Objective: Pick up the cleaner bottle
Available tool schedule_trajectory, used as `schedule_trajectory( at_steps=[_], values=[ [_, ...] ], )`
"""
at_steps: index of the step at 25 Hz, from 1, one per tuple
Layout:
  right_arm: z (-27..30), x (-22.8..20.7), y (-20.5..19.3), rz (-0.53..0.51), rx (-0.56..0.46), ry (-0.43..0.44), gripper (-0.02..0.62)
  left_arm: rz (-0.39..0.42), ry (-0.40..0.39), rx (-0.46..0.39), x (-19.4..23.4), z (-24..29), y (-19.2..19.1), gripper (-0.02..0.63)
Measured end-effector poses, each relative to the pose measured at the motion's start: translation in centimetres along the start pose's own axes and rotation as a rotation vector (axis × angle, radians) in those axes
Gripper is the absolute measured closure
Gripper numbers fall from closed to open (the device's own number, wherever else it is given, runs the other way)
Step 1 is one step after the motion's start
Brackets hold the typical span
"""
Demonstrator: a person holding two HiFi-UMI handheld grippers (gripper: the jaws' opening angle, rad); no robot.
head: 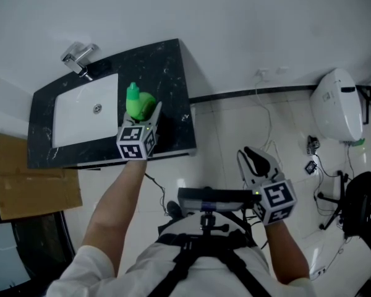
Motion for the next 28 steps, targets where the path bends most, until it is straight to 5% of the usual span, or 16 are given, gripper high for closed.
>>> schedule_trajectory(
  at_steps=[2,28],
  values=[
    [0.0,0.1,0.0,0.0,0.003,0.002,0.529,-0.008,0.013,-0.003,0.3,0.0,0.0,0.42],
    [-0.2,-0.3,-1.0,-0.047,0.046,-0.025,0.529,-0.007,0.003,0.017,0.0,0.9,-3.0,0.414]
  ],
)
Point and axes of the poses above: the fingertips, and each gripper's own axes: z forward along the fingers, x to its left, y out of its top, the point moved 2 cm from there along -z, backward along the fingers, and after that the axes turned 2 degrees about y, right-handed, at the moved point
